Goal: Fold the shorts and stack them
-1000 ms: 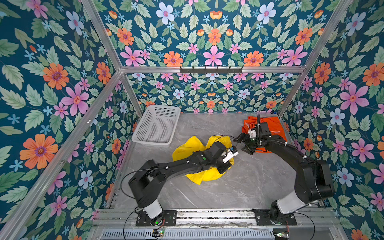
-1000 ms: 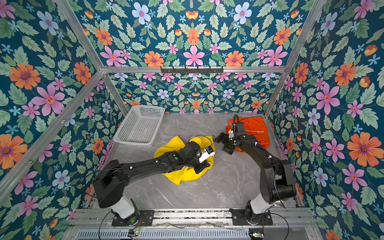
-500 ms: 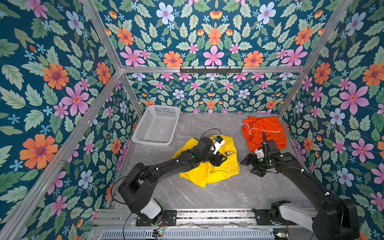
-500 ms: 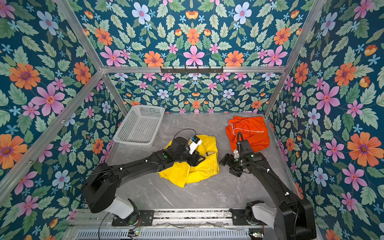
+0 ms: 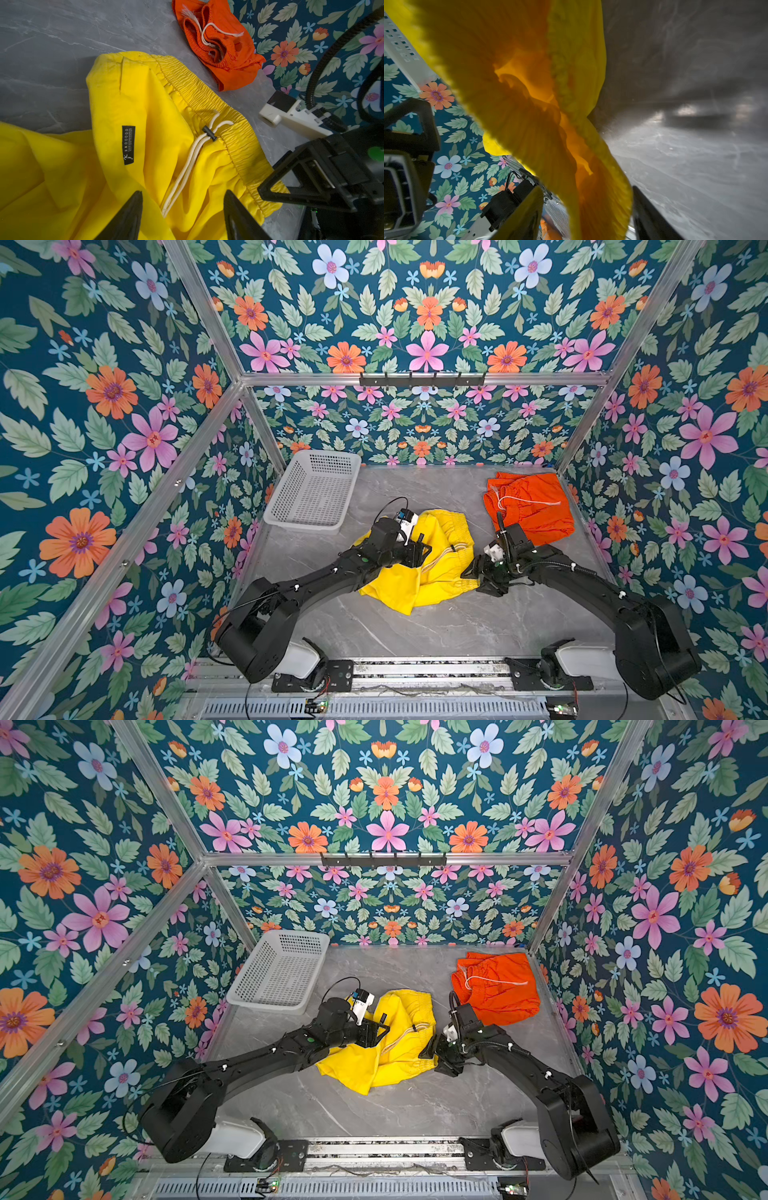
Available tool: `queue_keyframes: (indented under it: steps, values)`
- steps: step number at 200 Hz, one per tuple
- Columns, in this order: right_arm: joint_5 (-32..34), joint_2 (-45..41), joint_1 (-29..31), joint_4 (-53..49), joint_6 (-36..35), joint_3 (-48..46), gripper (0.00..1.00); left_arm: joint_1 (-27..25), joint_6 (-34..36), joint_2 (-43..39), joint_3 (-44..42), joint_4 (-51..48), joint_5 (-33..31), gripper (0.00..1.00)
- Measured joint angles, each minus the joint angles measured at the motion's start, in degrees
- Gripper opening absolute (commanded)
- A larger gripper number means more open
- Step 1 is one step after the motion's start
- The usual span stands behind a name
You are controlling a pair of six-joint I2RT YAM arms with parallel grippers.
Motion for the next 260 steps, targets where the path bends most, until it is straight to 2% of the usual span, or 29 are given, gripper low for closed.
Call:
queue_keyframes:
  steps: [51, 73, 82, 135, 185, 219, 245, 260]
  values:
    - [-1.2, 3.3, 0.5, 5.7, 1.2, -2.1, 0.39, 0.6, -1.2, -0.7, 0.3, 0.2, -1.1, 0.64]
    - [-1.4, 3.1, 0.6, 5.1, 1.2, -0.8, 0.19, 0.8, -1.2, -1.1, 0.5, 0.2, -1.3, 0.64]
    - [-1.5, 2.3, 0.7, 4.3, 1.2, 0.9, 0.15, 0.9, -1.2, -1.2, 0.5, 0.0, -1.5, 0.64]
    - [-0.3, -2.5, 0.6, -2.5, -1.7, 21.6, 0.09, 3.6, -0.8, -6.4, 1.3, -1.8, -2.7, 0.66]
    - [1.1, 3.8, 0.4, -11.8, -10.5, 46.0, 0.04, 8.1, 0.1, -13.2, 2.5, -6.2, -4.0, 0.68]
    - [0.1, 7.4, 0.0, -16.9, -16.8, 56.7, 0.02, 10.2, 0.6, -18.2, 0.3, -8.9, -5.1, 0.69]
    - [-1.4, 7.5, -0.2, -21.6, -22.4, 63.1, 0.02, 11.9, 3.7, -22.5, -3.7, -9.2, -5.1, 0.69]
    - [-1.9, 7.5, -1.4, -24.3, -25.3, 67.7, 0.02, 13.1, 8.1, -24.2, -5.1, -9.4, -3.8, 0.72]
